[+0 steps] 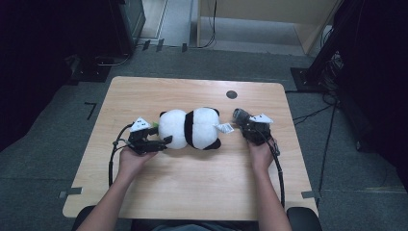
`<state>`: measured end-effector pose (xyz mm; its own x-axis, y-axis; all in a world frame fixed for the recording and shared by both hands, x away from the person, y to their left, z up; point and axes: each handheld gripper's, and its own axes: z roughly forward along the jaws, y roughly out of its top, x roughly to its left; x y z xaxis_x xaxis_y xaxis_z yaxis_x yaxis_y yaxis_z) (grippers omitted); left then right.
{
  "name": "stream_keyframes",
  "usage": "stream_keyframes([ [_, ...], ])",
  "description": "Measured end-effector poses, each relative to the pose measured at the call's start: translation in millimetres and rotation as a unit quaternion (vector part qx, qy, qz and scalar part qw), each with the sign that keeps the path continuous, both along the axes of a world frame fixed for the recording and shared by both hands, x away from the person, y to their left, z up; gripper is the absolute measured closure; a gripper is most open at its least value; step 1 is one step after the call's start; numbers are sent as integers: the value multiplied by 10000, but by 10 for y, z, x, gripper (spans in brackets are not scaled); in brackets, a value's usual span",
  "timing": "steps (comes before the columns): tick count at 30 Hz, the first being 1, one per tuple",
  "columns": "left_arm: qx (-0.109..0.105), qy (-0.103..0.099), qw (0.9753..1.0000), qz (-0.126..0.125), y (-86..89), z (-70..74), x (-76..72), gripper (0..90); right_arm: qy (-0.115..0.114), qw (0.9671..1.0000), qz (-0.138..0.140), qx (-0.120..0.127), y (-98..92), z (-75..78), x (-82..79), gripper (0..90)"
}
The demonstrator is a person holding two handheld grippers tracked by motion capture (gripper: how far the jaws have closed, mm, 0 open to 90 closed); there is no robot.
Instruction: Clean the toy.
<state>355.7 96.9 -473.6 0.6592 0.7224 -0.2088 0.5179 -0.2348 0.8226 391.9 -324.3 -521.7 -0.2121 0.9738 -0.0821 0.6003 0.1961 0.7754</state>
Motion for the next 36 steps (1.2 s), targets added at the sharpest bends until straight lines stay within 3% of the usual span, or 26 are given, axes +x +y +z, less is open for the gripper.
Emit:
stream_keyframes([
  [3, -13, -25, 10000, -28, 0, -10, 8, 259, -1, 10000, 0, 77, -17, 2, -2, 664],
  [7, -1, -35, 10000, -52, 11, -19, 20, 257, 26, 9997, -72, 249, -42, 20, 1, 741],
  [14, 38, -64, 10000, -16, 6, -5, 19, 240, 34, 9995, -3, 328, -87, 147, -37, 746],
  [15, 43, -70, 10000, 3, 7, -6, 22, 204, 197, 9992, 135, 320, -87, 217, -31, 745],
  [16, 43, -63, 10000, 29, 9, -8, 28, 204, 197, 9992, 135, 320, -87, 217, -31, 745],
  [18, 5, 25, 10000, 69, 20, -19, 47, 133, 225, 9992, 237, 213, -69, 289, -35, 744],
  [19, -10, 99, 9999, 97, 27, -23, 59, 131, 122, 9992, 312, 220, -52, 371, -51, 745],
  [21, -120, 157, 9998, 74, 40, -14, 68, 129, 171, 9986, 377, 315, -41, 456, -42, 745],
  [25, -328, 41, 9994, 27, 22, 63, 78, 88, 138, 9979, 500, 396, -5, 569, -22, 744],
  [27, -286, -34, 9996, 13, -28, 88, 124, 30, 83, 9970, 615, 468, 46, 690, -4, 743],
  [31, -52, 126, 9997, 210, -192, 40, 199, 23, 45, 9953, 769, 587, 113, 850, 17, 743],
  [36, 21, 52, 9998, 212, -187, 25, 179, 19, 10, 9932, 966, 647, 192, 977, 45, 742],
])
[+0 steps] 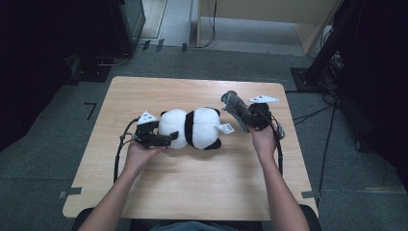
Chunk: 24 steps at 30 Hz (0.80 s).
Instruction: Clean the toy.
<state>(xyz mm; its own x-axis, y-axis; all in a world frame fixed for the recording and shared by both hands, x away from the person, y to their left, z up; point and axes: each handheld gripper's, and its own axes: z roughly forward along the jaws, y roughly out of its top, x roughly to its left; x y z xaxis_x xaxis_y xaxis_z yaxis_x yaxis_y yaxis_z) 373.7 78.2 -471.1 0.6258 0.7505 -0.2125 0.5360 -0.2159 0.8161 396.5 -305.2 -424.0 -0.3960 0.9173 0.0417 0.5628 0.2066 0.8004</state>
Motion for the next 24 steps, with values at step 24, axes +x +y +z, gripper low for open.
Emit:
stream_keyframes([
  [24, -423, 132, 9990, -46, 90, -127, -47, 276, 98, 9883, 1505, -231, 1308, 559, 493, 736],
])
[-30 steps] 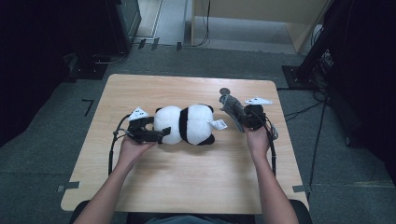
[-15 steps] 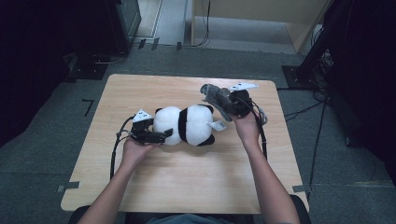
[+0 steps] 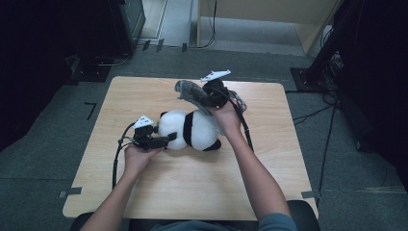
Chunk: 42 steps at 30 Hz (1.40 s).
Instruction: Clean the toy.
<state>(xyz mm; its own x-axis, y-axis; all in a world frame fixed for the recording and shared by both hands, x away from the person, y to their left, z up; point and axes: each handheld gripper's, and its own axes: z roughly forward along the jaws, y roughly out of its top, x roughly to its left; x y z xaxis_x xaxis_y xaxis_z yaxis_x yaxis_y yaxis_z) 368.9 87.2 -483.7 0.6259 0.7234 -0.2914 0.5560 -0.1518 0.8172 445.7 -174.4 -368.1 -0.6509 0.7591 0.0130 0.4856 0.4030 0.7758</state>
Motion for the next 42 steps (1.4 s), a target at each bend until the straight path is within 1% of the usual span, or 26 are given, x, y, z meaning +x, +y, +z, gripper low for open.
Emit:
stream_keyframes([
  [1, -3, -25, 10000, 38, -6, 0, -11, 279, 70, 9999, 83, -17, 129, -11, 32, 735],
  [3, 28, -28, 10000, 55, -15, 10, -22, 282, 51, 9997, 230, -63, 276, -21, 61, 733],
  [4, 28, -28, 10000, 55, -15, 10, -22, 286, 51, 9997, 230, -63, 276, -21, 61, 733],
  [5, 29, -43, 10000, 85, -25, 23, -31, 294, 28, 9993, 341, -152, 414, -28, 81, 732],
  [6, 29, -43, 10000, 85, -25, 23, -31, 302, 28, 9993, 341, -152, 414, -28, 81, 732],
  [7, 38, -23, 9999, 100, -26, 36, -37, 310, 36, 9988, 456, -191, 529, -41, 90, 732],
  [8, 38, -23, 9999, 100, -26, 36, -37, 316, 36, 9988, 456, -191, 529, -41, 90, 732],
  [9, 63, -28, 9999, 109, -31, 48, -41, 322, 72, 9981, 576, -207, 638, -84, 92, 732],
  [12, 67, -9, 9999, 127, -38, 55, -38, 325, 124, 9975, 642, -273, 708, -136, 96, 730],
  [13, 72, 7, 9999, 141, -41, 58, -34, 329, 253, 9966, 687, -388, 764, -213, 112, 729],
  [14, 72, 7, 9999, 141, -41, 58, -34, 332, 253, 9966, 687, -388, 764, -213, 112, 729],
  [15, 70, 21, 9999, 141, -38, 55, -30, 333, 344, 9948, 717, -634, 796, -280, 131, 732],
  [16, 70, 21, 9999, 141, -38, 55, -30, 334, 344, 9948, 717, -634, 796, -280, 131, 732],
  [17, 76, 28, 9999, 139, -37, 54, -28, 334, 369, 9942, 713, -722, 799, -297, 137, 735],
  [24, 72, 66, 9998, 191, -41, 53, -17, 338, 504, 9922, 723, -879, 687, -300, 182, 740],
  [25, 71, 104, 9997, 204, -40, 54, -15, 339, 571, 9911, 711, -972, 630, -297, 201, 741],
  [28, 68, 114, 9997, 206, -39, 53, -14, 340, 742, 9894, 702, -1036, 503, -286, 240, 743],
  [30, 70, 114, 9997, 209, -41, 55, -13, 341, 753, 9891, 683, -1066, 454, -276, 248, 744],
  [33, 74, 129, 9997, 210, -40, 57, -13, 343, 775, 9898, 559, -1054, 239, -228, 263, 744],
  [34, 74, 129, 9997, 210, -40, 57, -13, 344, 775, 9898, 559, -1054, 239, -228, 263, 744],
  [35, 75, 123, 9997, 211, -39, 57, -12, 344, 766, 9905, 470, -1041, 114, -210, 266, 744],
  [37, 89, 128, 9997, 197, -37, 59, -11, 346, 750, 9910, 423, -1026, 48, -208, 266, 744],
  [38, 72, 120, 9997, 204, -39, 57, -9, 349, 798, 9921, 330, -909, -101, -216, 263, 744],
  [40, 68, 124, 9997, 205, -37, 57, -7, 349, 804, 9926, 298, -857, -148, -221, 261, 743],
  [41, 68, 130, 9997, 201, -34, 56, -7, 349, 695, 9942, 256, -777, -264, -244, 252, 743],
  [42, 68, 130, 9997, 201, -34, 56, -7, 348, 695, 9942, 256, -777, -264, -244, 252, 743],
])
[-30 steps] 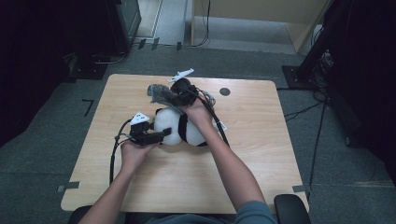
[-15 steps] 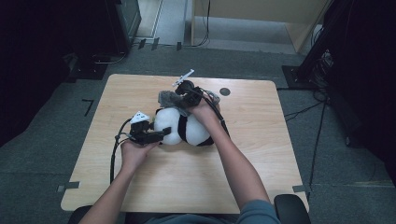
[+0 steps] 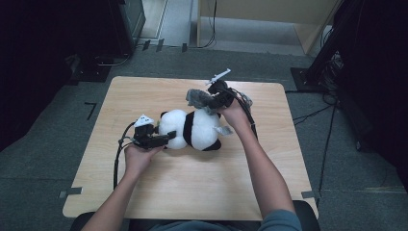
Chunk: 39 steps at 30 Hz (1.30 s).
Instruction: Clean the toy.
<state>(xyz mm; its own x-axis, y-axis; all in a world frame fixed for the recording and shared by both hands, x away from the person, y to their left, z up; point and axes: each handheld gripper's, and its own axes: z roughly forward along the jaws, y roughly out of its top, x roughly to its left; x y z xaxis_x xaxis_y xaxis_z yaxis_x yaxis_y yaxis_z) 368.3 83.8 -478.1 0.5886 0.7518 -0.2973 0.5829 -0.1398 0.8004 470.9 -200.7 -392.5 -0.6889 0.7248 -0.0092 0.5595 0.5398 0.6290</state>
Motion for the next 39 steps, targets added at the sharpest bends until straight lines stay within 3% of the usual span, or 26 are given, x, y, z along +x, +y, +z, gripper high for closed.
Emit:
stream_keyframes([
  [1, -2, 14, 10000, 7, 1, 2, 2, 348, 2, 9999, -161, 45, -88, -23, -31, 744],
  [5, 29, 34, 10000, -7, -2, 14, 5, 348, -34, 9995, -318, 12, -235, -91, -76, 744],
  [11, 12, 8, 10000, -74, 9, 10, 15, 344, 80, 9991, -394, 166, -347, -160, -96, 744],
  [13, -17, 29, 10000, -80, 13, 10, 20, 337, -60, 9987, -503, 70, -344, -130, -105, 741],
  [19, -4, 30, 10000, -57, 0, 24, 10, 335, -248, 9976, -547, 343, -306, 41, -110, 742],
  [25, -2, 10, 10000, -45, -9, 53, -9, 346, -262, 9988, -271, 302, -39, 226, -66, 738],
  [29, -7, -6, 10000, -32, -12, 55, -13, 348, -261, 9993, 58, 264, 301, 282, -31, 737],
  [31, -4, -16, 10000, -29, -13, 57, -15, 349, -241, 9993, 123, 260, 375, 283, -23, 738],
  [33, -13, -39, 10000, -20, -23, 70, -22, 357, -167, 9990, 300, 281, 598, 264, -8, 738],
  [34, -13, -39, 10000, -20, -23, 70, -22, 360, -167, 9990, 300, 281, 598, 264, -8, 738],
  [35, 22, -78, 10000, -40, -28, 90, -22, 363, -126, 9985, 452, 288, 743, 230, -4, 737],
  [36, 22, -78, 10000, -40, -28, 90, -22, 364, -126, 9985, 452, 288, 743, 230, -4, 737],
  [39, 65, -165, 9998, -38, -42, 96, -28, 365, 1, 9967, 778, 223, 1026, 120, -20, 737],
])
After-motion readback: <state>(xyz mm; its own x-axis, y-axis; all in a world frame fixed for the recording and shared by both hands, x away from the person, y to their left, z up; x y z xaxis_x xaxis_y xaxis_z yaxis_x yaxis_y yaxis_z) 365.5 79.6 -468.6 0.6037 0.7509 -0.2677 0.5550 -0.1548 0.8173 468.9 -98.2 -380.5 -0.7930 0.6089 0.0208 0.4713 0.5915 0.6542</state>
